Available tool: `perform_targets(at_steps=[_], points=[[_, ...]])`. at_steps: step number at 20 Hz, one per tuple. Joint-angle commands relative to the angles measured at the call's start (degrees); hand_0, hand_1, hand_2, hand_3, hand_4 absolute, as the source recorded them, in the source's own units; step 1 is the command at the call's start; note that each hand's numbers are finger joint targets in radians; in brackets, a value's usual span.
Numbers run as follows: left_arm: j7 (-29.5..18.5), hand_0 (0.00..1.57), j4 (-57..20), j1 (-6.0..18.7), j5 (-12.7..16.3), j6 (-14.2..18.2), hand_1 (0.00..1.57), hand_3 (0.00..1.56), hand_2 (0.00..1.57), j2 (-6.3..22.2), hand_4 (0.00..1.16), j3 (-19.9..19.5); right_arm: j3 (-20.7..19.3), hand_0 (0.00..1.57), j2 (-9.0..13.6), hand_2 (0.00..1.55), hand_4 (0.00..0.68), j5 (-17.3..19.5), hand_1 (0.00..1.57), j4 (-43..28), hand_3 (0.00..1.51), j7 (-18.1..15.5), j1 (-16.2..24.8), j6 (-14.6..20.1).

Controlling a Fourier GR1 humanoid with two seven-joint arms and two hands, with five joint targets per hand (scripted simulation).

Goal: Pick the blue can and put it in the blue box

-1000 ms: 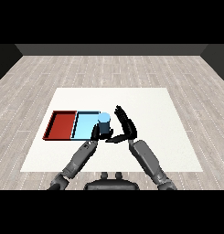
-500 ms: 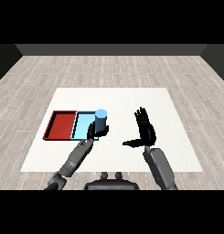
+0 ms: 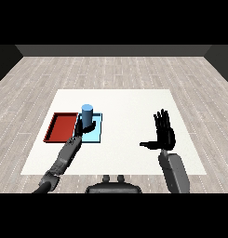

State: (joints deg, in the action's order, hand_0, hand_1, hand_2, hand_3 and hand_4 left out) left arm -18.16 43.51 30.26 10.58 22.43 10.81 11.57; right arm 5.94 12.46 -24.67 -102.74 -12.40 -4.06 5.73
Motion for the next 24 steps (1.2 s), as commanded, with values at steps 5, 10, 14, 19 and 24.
perform_targets(at_steps=[5, 10, 14, 19, 24], points=[[4.23, 1.57, -16.77, 6.90, -0.53, -2.89, 1.57, 1.51, 1.57, 5.98, 1.06, -5.93, 0.74, 0.00, -3.23, 0.00, 0.000, 3.62, 0.00, 5.21, 0.00, -3.11, -1.54, 1.02], [6.88, 1.57, -30.00, 12.58, -4.17, -1.83, 1.57, 1.40, 1.55, 5.82, 0.99, -5.20, -1.94, 0.00, -2.37, 0.00, 0.000, 1.29, 0.00, 4.47, 0.00, -2.98, 1.37, -0.36], [12.06, 1.57, -36.23, 18.56, -7.08, 1.42, 1.57, 1.38, 1.50, 2.51, 0.99, -3.72, -3.41, 0.00, -2.32, 0.00, 0.000, -0.06, 0.00, 9.43, 0.00, -1.84, -1.56, -1.47], [10.61, 1.44, -40.46, 15.04, -8.26, 0.29, 1.44, 0.99, 1.35, 0.46, 0.86, -3.42, -2.91, 0.00, -3.87, 0.00, 0.000, 1.32, 0.00, 10.71, 0.00, -2.25, -3.09, -0.24], [13.80, 1.57, -42.55, 14.56, -7.86, -1.75, 1.57, 0.00, 1.43, -1.85, 0.78, -4.04, -4.11, 0.00, -3.25, 0.00, 0.000, 0.26, 0.00, 12.30, 0.00, -5.74, -0.29, -3.68]])
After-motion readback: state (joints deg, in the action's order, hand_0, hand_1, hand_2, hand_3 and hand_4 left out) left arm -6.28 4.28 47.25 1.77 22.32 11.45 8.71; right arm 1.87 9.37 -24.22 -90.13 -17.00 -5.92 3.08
